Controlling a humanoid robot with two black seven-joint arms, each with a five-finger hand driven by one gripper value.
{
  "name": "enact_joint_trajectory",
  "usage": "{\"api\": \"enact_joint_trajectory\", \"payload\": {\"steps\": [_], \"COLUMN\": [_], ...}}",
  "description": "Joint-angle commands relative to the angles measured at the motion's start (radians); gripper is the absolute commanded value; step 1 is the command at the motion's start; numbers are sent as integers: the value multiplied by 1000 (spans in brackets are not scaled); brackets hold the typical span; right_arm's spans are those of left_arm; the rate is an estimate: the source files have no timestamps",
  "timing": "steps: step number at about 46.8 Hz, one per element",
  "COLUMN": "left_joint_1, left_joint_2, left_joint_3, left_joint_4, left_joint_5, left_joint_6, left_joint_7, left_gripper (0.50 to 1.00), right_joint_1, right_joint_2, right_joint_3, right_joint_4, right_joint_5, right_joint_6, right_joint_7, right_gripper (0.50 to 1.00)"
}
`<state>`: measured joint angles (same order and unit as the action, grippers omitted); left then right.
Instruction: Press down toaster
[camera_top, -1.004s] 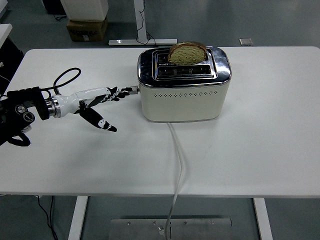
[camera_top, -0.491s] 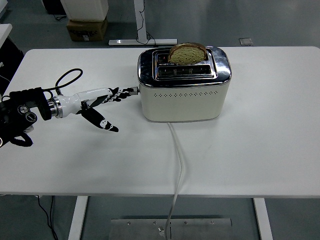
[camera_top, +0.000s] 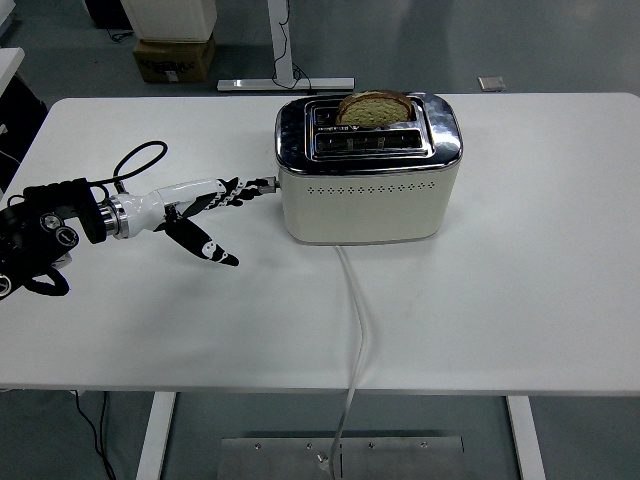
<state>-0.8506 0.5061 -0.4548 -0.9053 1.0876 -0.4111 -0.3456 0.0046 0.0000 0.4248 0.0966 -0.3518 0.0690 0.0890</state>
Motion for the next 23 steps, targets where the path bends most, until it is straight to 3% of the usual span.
{"api": "enact_joint_trajectory", "payload": {"steps": [1,23], "left_joint_1": [1,10], "left_joint_2": [0,-17], "left_joint_3": [1,1], "left_joint_4": [3,28], "left_joint_5": [0,-2], "left_joint_6": [0,0], "left_joint_7": [0,-1], "left_gripper": [1000,1000], "right_joint_1": [0,0], "right_joint_2": [0,0], "right_joint_3": [-1,-1], "right_joint_4": [0,0], "right_joint_5": [-1,1], "right_joint_6": [0,0], "right_joint_7": [0,0], "right_gripper": [1000,1000]}}
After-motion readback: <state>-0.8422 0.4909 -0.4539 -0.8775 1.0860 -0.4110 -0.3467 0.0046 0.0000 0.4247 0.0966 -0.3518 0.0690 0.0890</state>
